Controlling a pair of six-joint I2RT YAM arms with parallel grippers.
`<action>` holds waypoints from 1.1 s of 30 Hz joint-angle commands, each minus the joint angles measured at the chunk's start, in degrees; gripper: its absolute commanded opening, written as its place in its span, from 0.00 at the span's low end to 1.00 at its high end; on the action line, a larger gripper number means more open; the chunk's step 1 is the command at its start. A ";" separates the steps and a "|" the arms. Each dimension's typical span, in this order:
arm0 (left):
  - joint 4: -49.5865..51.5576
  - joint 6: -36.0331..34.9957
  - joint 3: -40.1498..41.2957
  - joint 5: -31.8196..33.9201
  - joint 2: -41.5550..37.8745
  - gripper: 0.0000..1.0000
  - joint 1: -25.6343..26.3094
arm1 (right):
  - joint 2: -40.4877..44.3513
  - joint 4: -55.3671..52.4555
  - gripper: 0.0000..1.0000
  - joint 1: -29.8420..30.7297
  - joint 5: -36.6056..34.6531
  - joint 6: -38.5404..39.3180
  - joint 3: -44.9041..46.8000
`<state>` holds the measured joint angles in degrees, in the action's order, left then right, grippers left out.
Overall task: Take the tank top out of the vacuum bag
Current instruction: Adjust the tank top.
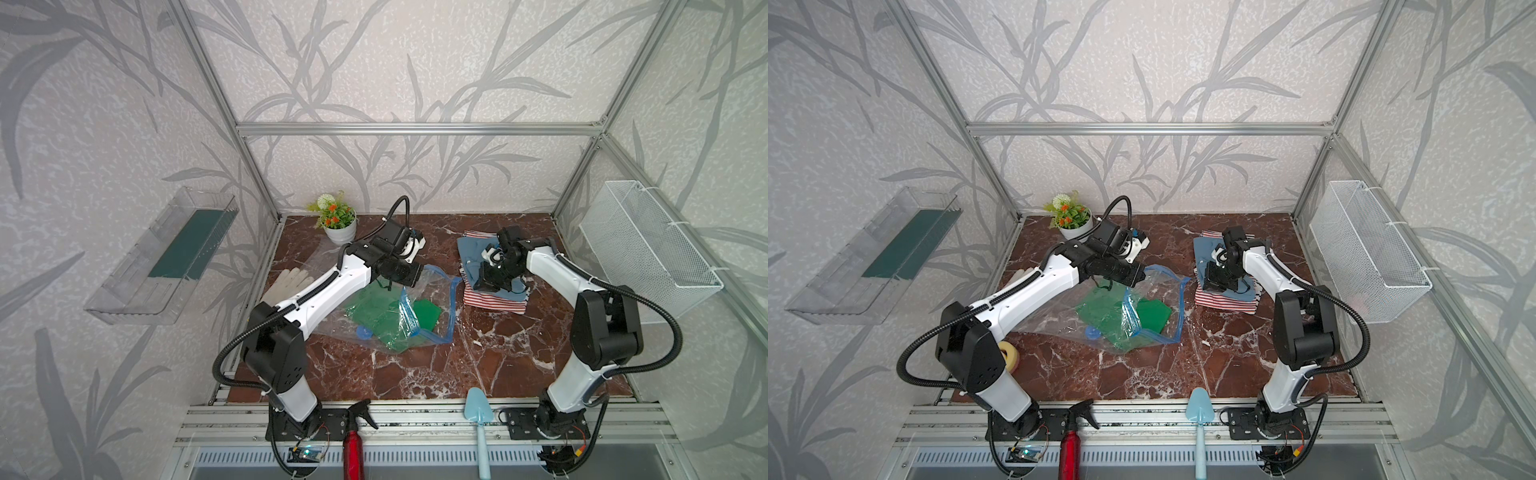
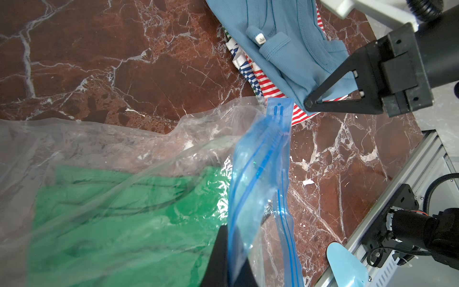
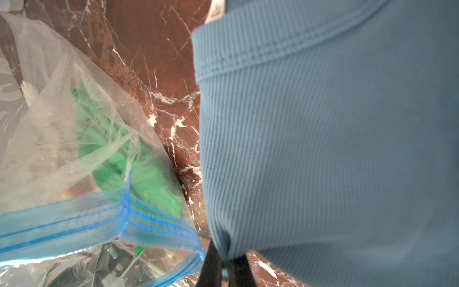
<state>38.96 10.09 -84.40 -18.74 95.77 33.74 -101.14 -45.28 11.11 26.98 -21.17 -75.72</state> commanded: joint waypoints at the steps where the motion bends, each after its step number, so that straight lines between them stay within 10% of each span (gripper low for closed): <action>1: 0.42 -0.77 -0.69 -0.24 -2.38 0.00 -0.14 | -1.20 0.85 0.10 0.84 2.51 -2.40 0.31; 6: 0.45 -0.70 -0.68 -0.42 -2.34 0.00 -0.12 | 4.47 1.74 0.38 -0.26 -2.91 -3.23 2.35; 18: 0.19 -0.32 -0.68 -1.46 -1.83 0.00 -0.12 | 23.14 19.16 0.40 -22.16 -1.31 -7.38 25.37; 33: 0.17 -1.55 -0.72 -1.33 -1.54 0.00 -0.16 | -6.42 39.47 0.40 -23.69 -0.56 -8.70 5.65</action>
<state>38.92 10.02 -84.40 -19.59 95.74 33.74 -103.88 -11.53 -12.40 24.88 -28.99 -67.42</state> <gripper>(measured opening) 0.047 0.399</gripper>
